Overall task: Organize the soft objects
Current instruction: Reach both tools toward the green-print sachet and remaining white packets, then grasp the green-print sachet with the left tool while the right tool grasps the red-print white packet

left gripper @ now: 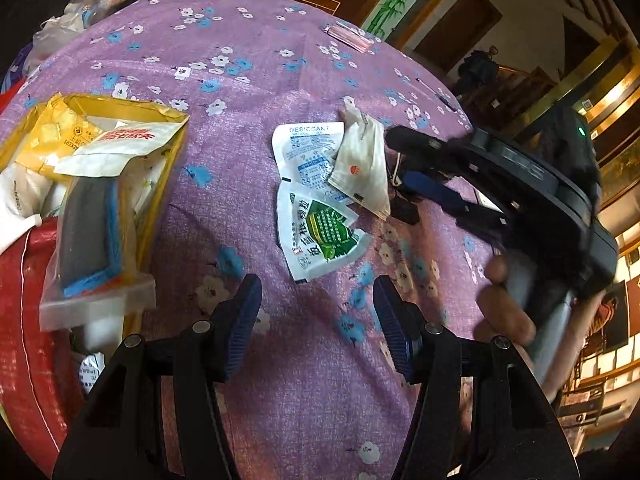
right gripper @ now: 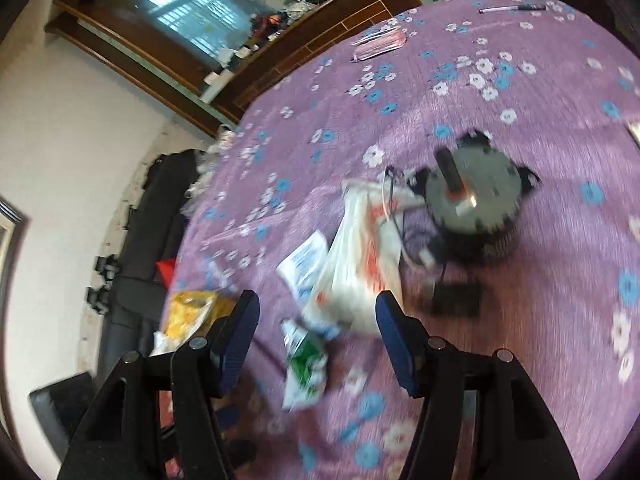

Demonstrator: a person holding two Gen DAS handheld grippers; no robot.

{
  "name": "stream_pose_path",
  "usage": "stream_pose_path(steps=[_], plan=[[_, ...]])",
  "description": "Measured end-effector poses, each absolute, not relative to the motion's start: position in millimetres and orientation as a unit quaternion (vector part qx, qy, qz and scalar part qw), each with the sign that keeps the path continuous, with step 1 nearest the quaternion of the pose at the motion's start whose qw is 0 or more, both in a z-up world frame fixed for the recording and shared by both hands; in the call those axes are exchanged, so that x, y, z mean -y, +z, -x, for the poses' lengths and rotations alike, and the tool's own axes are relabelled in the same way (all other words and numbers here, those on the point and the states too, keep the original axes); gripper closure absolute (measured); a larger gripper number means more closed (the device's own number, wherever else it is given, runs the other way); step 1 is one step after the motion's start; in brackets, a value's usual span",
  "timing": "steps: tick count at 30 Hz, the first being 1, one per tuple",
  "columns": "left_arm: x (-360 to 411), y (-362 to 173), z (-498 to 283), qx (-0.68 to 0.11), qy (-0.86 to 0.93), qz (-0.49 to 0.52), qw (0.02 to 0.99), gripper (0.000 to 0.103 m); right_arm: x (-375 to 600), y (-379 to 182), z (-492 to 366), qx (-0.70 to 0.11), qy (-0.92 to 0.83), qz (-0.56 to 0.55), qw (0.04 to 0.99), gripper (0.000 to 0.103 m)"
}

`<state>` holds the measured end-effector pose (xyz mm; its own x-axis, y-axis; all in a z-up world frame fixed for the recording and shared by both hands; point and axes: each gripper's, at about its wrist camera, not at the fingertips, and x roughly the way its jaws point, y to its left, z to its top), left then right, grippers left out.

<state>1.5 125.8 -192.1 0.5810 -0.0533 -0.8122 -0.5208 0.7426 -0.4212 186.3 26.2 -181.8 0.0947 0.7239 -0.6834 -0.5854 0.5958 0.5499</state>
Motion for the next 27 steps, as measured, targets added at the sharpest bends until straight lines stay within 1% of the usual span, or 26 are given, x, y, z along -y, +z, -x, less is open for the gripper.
stream_pose_path(steps=[2,3,8,9,12,13,15,18,19,24,26,27], plan=[[-127,-195,-5,-0.443,0.142,0.332,0.821,0.046,-33,-188,-190,-0.502,0.431,-0.057,0.748,0.043],[-127,-197,-8,-0.448,0.141,0.333,0.818,0.046,-36,-193,-192,-0.5,0.429,-0.055,0.751,0.046],[-126,-203,-24,-0.459,0.137,0.325,0.816,0.046,-42,-205,-192,-0.491,0.429,-0.043,0.757,0.05],[-127,-206,-30,-0.465,0.141,0.319,0.814,0.046,-44,-208,-193,-0.489,0.419,-0.031,0.764,0.059],[-130,-213,-43,-0.475,0.148,0.313,0.809,0.046,-42,-212,-198,-0.5,0.421,-0.044,0.755,0.071],[-132,-215,-47,-0.478,0.147,0.315,0.807,0.046,-39,-212,-199,-0.502,0.427,-0.052,0.75,0.073],[-134,-218,-53,-0.481,0.147,0.312,0.806,0.046,-32,-208,-199,-0.496,0.432,-0.068,0.75,0.082],[-139,-224,-63,-0.489,0.149,0.325,0.795,0.045,-27,-203,-196,-0.488,0.442,-0.075,0.749,0.088],[-140,-226,-65,-0.491,0.149,0.327,0.793,0.044,-28,-201,-196,-0.485,0.444,-0.074,0.75,0.088],[-140,-228,-76,-0.478,0.166,0.311,0.805,0.044,-32,-195,-192,-0.473,0.46,-0.069,0.748,0.089],[-137,-227,-77,-0.479,0.175,0.296,0.807,0.057,-32,-193,-191,-0.468,0.463,-0.068,0.75,0.09],[-136,-226,-75,-0.479,0.174,0.295,0.809,0.058,-31,-191,-191,-0.464,0.466,-0.071,0.75,0.09]])
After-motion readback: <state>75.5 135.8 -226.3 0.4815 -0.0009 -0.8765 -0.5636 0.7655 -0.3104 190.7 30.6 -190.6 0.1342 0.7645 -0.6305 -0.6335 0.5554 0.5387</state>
